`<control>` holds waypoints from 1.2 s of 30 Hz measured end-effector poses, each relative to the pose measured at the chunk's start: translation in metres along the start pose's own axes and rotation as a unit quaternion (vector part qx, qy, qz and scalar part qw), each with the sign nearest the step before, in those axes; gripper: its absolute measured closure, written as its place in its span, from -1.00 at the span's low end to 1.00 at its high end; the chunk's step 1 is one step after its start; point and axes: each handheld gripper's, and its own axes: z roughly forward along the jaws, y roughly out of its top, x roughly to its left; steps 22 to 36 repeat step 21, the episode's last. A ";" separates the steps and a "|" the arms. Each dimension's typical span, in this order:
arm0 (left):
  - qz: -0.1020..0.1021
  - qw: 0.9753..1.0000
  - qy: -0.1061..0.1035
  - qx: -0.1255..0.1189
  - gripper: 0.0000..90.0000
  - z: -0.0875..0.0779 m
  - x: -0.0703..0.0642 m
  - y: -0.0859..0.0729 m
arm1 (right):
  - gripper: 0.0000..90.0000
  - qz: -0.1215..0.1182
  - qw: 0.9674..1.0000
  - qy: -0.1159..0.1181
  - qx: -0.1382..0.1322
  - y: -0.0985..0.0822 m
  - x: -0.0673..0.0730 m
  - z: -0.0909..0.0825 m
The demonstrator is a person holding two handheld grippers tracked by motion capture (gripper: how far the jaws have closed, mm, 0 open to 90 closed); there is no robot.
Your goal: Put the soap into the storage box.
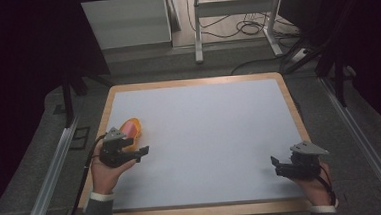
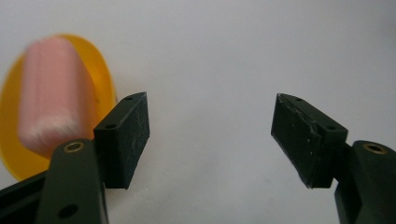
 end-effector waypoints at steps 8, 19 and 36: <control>-0.012 1.000 -0.009 0.010 -0.38 0.004 -0.001 -0.026 | -0.79 -0.010 1.000 0.007 0.002 0.007 0.012 0.008; -0.023 1.000 -0.009 0.006 -0.39 -0.002 0.002 -0.032 | -0.79 -0.021 1.000 0.015 -0.001 0.013 0.022 0.013; -0.025 1.000 -0.010 0.007 -0.40 -0.003 0.003 -0.033 | -0.79 -0.021 1.000 0.017 -0.001 0.014 0.022 0.014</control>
